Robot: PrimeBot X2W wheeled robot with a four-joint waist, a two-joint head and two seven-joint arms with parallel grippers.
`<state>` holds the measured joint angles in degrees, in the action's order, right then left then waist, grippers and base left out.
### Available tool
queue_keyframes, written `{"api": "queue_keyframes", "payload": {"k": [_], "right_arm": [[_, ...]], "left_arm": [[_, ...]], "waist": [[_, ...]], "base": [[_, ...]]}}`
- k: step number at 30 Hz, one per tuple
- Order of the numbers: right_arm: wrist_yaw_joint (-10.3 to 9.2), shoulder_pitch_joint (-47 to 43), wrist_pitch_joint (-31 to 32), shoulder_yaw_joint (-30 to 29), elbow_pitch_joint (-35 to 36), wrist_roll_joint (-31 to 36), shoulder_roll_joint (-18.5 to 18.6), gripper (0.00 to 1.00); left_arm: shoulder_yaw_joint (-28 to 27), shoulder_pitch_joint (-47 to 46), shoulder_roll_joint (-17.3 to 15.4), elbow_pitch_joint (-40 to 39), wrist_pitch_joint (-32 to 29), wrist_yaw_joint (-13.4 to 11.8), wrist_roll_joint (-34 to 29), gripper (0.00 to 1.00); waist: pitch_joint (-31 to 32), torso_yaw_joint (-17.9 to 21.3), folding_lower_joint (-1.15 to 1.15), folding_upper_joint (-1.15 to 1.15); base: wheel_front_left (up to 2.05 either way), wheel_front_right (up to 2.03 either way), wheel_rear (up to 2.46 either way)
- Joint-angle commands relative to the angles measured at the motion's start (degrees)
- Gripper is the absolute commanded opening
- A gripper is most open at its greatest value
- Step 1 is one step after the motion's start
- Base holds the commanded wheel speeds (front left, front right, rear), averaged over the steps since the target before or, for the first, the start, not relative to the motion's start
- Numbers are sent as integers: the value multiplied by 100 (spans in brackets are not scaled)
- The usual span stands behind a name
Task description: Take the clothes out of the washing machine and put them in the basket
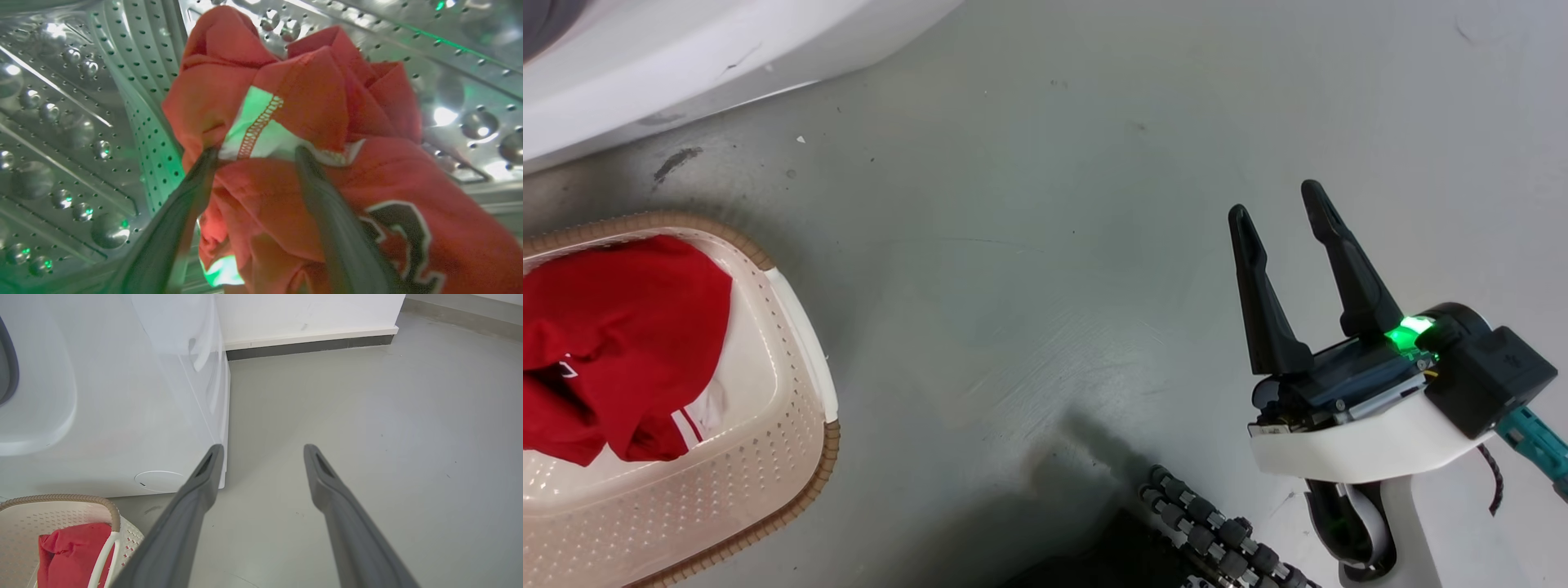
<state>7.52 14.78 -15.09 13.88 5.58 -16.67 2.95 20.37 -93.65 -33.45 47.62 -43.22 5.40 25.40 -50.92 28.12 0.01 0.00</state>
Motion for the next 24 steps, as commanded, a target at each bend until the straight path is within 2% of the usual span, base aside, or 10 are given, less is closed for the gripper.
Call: {"api": "queue_keyframes", "payload": {"k": [1,2,3,4,13,24], "right_arm": [[-6,-77,-12,-8,41,-3,-13,100],[-6,-69,-12,-11,44,8,-13,100],[-6,-69,-12,-18,45,20,-13,100],[-6,-74,-12,-23,44,26,-13,100],[-6,70,-12,11,23,39,-13,100],[-6,229,-12,-49,-91,165,-13,100]], "left_arm": [[77,28,85,168,-114,40,30,100],[77,13,112,237,-173,52,68,100],[133,7,144,284,-258,91,81,24],[179,10,164,295,-284,116,97,0],[424,-200,9,294,196,200,233,0],[381,-116,-227,447,1286,206,520,0]], "waist": [[-10,-9,-1,0],[-13,-13,-1,0],[-15,-18,-1,0],[-18,-23,-1,0],[-34,-39,-1,0],[216,-102,-1,0]], "base": [[0,0,0],[0,0,0],[0,0,0],[0,0,0],[0,0,0],[0,0,0]]}}
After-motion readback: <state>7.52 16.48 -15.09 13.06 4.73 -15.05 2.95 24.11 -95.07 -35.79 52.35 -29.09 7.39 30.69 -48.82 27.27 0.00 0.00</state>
